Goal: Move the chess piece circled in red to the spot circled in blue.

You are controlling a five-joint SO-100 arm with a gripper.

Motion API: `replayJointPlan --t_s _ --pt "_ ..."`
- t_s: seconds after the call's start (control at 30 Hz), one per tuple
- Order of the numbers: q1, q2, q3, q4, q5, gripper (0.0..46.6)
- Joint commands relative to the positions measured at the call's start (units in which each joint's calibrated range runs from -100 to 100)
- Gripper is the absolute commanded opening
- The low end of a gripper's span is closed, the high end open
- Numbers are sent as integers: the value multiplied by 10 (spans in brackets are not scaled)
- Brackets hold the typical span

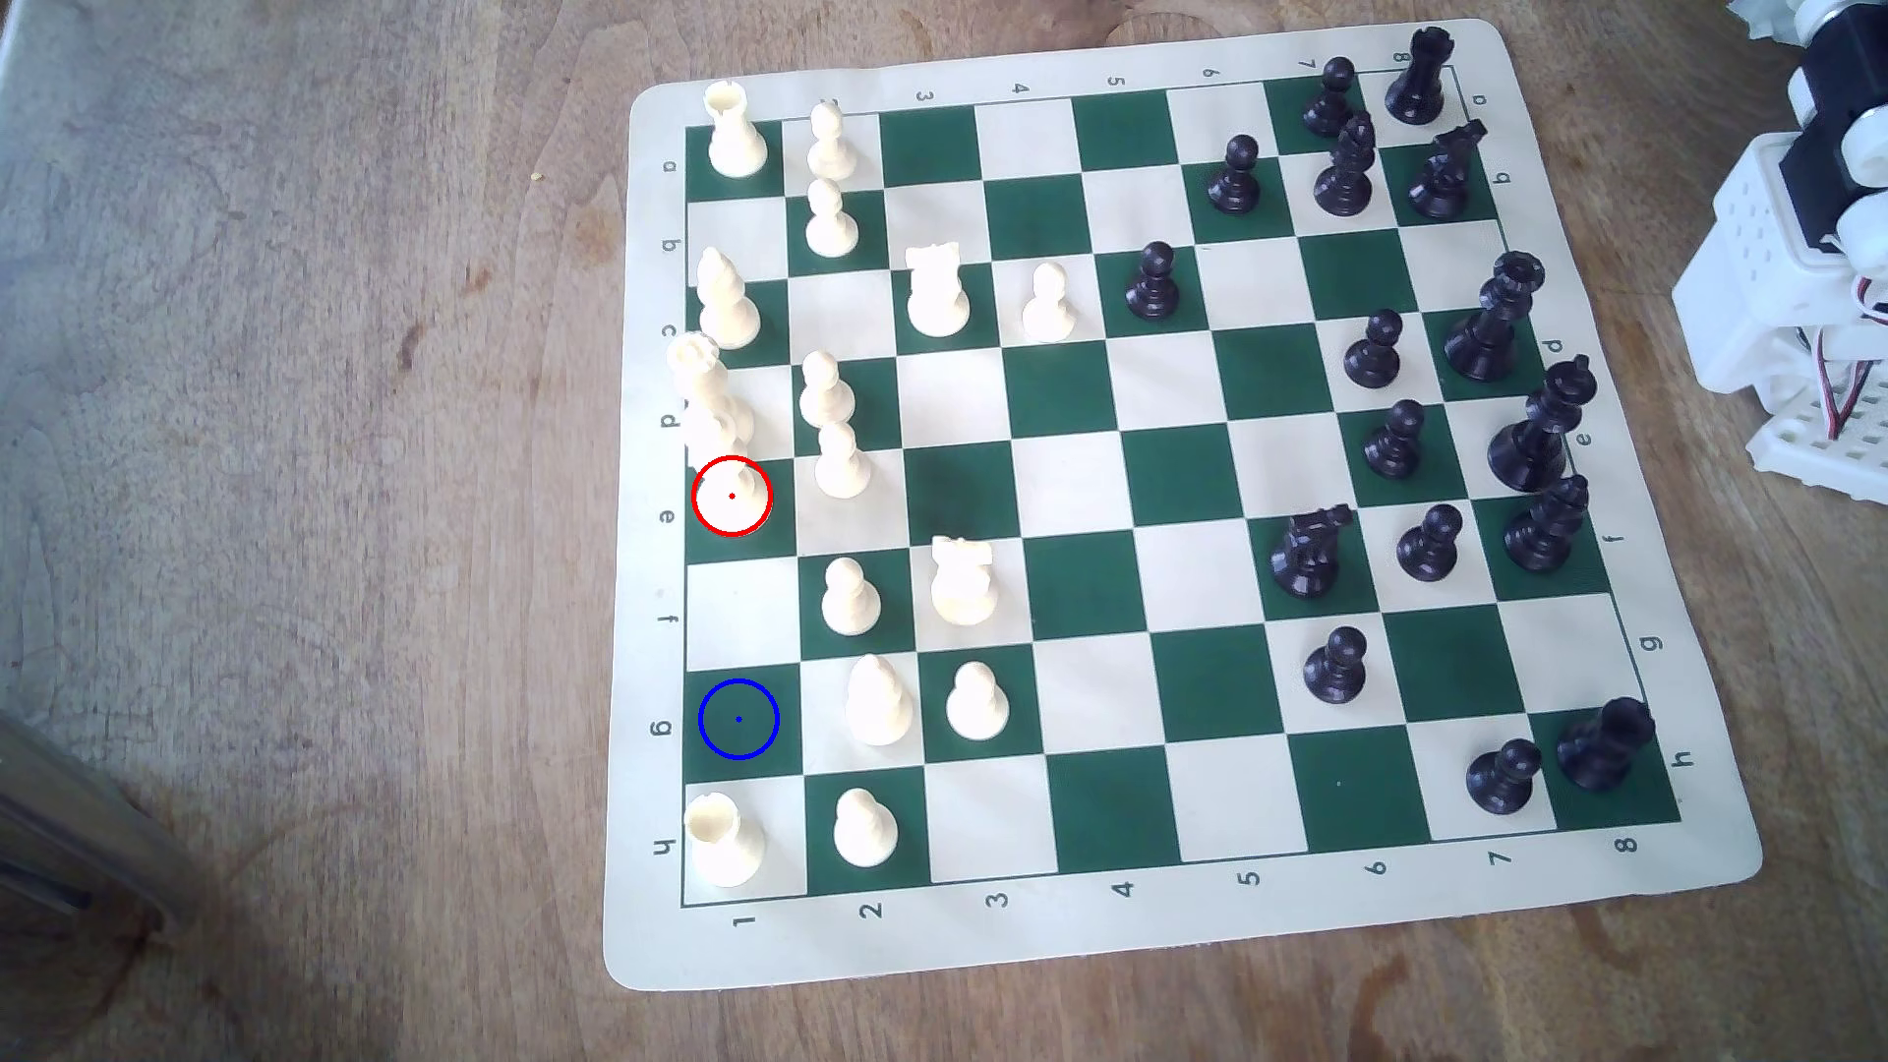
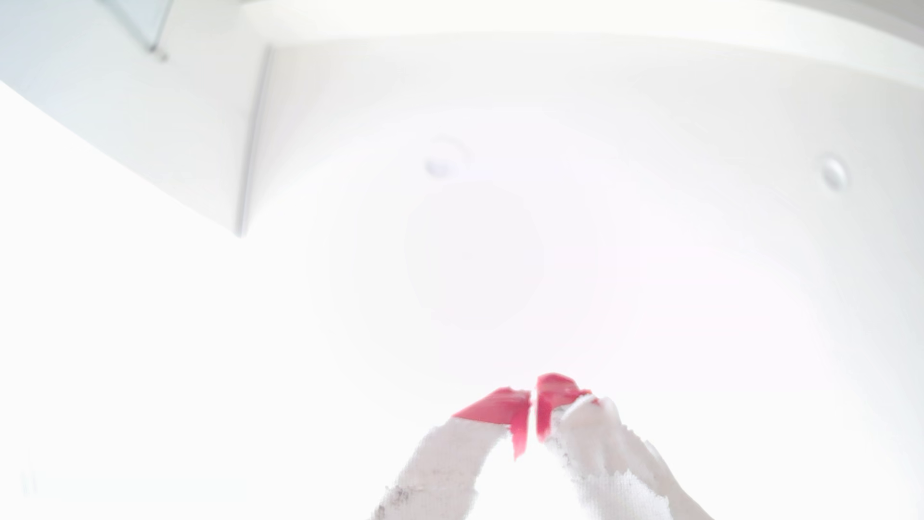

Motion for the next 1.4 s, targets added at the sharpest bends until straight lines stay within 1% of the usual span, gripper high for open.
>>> replayJointPlan --t_s 0.0,0.1,0.13,0.17,0.2,0.23,0.27,0.3,0.33,0.37,0.4,0.43,0.5,0.57,0.6,0.7,0.73,0.77,0.8,0.83,0.87,0.9,0.97,1.0,1.03,1.1,1.13,1.17,1.23,1.37 --pt "-1 -2 7 78 1 2" --pt "-5 -2 7 222 0 2" --pt "-18 -2 7 279 1 2" --pt "-30 -1 6 381 5 2" --pt "-30 -1 6 437 30 2" --pt "-30 -1 6 493 71 2" --pt "-30 -1 6 537 78 2" --pt "-44 -1 2 635 67 8" --pt "-50 -1 -5 685 63 5" --pt "-55 -1 -16 740 55 2" --pt "-59 -1 -44 815 42 2" --pt "-73 3 -113 972 19 7" --pt "-87 40 -157 1036 16 20" --pt "-101 99 -210 1098 12 63" --pt "-109 174 -268 1144 10 83" --pt "-107 332 -380 1195 -8 101" --pt "-89 441 -448 1191 -29 121" --pt "-78 486 -474 1189 -31 124" --pt "-66 528 -489 1172 -31 142" --pt "-64 574 -503 1149 -32 163" --pt "-64 617 -525 1146 -32 170" --pt "-71 693 -567 1135 -35 175" --pt "-76 754 -599 1113 -38 181" --pt "-76 785 -624 1110 -42 174" --pt "-76 838 -669 1110 -47 141" --pt "-73 883 -710 1107 -53 134" --pt "-72 904 -724 1099 -55 141" --pt "-70 938 -743 1078 -57 179" --pt "-67 972 -757 1054 -57 212" --pt "-63 1035 -785 1006 -57 226"
